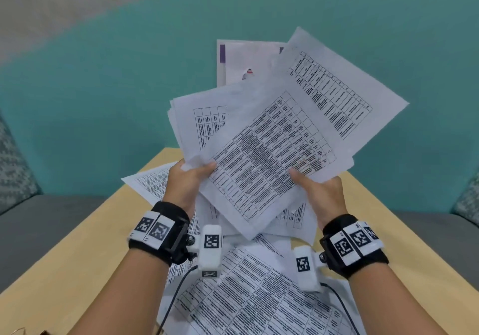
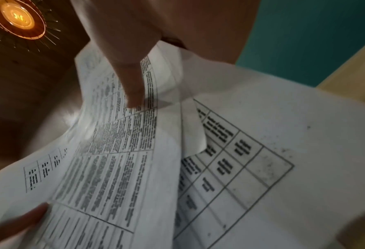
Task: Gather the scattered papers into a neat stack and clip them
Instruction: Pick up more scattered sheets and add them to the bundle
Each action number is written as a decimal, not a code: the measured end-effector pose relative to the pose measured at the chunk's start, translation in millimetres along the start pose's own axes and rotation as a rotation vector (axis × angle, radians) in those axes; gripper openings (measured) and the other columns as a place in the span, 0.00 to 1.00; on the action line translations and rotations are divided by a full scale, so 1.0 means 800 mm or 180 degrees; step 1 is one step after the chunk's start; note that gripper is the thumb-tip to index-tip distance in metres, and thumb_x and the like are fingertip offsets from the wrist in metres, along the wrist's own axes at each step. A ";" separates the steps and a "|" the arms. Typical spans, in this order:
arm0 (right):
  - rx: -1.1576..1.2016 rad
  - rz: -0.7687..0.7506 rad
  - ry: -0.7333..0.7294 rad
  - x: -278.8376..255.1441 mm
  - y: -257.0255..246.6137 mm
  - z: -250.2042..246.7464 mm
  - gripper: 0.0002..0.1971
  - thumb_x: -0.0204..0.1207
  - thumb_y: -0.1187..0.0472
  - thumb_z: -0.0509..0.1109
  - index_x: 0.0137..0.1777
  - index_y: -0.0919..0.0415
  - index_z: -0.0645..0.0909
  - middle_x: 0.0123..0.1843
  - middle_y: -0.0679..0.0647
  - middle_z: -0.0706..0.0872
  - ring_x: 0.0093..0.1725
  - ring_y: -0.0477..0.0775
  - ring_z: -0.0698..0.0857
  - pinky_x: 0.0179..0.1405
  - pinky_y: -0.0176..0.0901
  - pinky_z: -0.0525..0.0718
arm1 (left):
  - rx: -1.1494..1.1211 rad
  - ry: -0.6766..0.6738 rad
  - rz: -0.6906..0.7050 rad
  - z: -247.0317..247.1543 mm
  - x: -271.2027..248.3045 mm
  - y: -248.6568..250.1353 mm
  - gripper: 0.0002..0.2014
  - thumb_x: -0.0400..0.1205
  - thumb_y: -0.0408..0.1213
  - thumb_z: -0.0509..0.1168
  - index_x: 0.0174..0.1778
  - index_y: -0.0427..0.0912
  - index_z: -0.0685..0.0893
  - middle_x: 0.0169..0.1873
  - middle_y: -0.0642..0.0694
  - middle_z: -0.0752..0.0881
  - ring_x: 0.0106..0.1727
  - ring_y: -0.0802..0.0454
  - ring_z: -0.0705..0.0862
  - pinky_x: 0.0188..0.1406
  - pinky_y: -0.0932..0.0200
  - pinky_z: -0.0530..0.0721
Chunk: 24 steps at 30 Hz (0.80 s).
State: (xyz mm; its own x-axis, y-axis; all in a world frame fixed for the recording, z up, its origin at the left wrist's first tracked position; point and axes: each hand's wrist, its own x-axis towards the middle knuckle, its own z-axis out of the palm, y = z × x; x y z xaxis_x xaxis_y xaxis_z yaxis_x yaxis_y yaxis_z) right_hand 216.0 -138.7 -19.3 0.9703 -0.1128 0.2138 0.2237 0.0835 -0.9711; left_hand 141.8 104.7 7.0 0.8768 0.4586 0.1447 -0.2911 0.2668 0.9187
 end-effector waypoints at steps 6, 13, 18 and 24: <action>0.0150 0.0009 0.0096 -0.004 -0.009 -0.002 0.29 0.72 0.37 0.76 0.56 0.59 0.70 0.37 0.46 0.72 0.36 0.46 0.73 0.46 0.43 0.75 | 0.0036 -0.0023 0.0029 0.000 0.000 -0.001 0.08 0.82 0.27 0.73 0.55 0.41 0.89 0.54 0.41 0.94 0.57 0.41 0.92 0.67 0.39 0.86; 0.0047 -0.0072 -0.0057 -0.002 -0.008 -0.002 0.23 0.68 0.44 0.83 0.40 0.52 0.70 0.31 0.43 0.69 0.27 0.41 0.70 0.26 0.35 0.70 | 0.0327 -0.0118 -0.0044 -0.004 0.004 -0.001 0.15 0.77 0.18 0.72 0.54 0.40 0.89 0.52 0.41 0.95 0.57 0.37 0.92 0.66 0.34 0.86; 0.0035 -0.0089 -0.0122 -0.009 -0.005 0.004 0.31 0.70 0.49 0.83 0.68 0.66 0.81 0.60 0.56 0.89 0.59 0.58 0.88 0.62 0.56 0.85 | 0.0374 -0.0147 0.0012 -0.008 0.003 0.001 0.14 0.78 0.23 0.75 0.56 0.40 0.89 0.54 0.41 0.95 0.59 0.38 0.92 0.67 0.35 0.86; 0.0078 -0.0041 -0.0186 -0.010 -0.004 0.004 0.14 0.71 0.58 0.84 0.55 0.55 0.88 0.54 0.51 0.94 0.55 0.57 0.92 0.61 0.57 0.88 | 0.0559 -0.0100 0.0011 -0.012 0.006 -0.002 0.15 0.76 0.22 0.76 0.57 0.40 0.90 0.52 0.42 0.95 0.56 0.39 0.93 0.64 0.37 0.87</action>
State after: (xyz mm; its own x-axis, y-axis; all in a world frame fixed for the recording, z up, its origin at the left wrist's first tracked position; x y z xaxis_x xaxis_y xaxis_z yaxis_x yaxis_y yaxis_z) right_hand 207.9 -135.0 -17.6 0.9709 -0.0561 0.2328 0.2376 0.1068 -0.9655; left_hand 142.7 114.8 2.4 0.8883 0.4317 0.1569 -0.2252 0.1117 0.9679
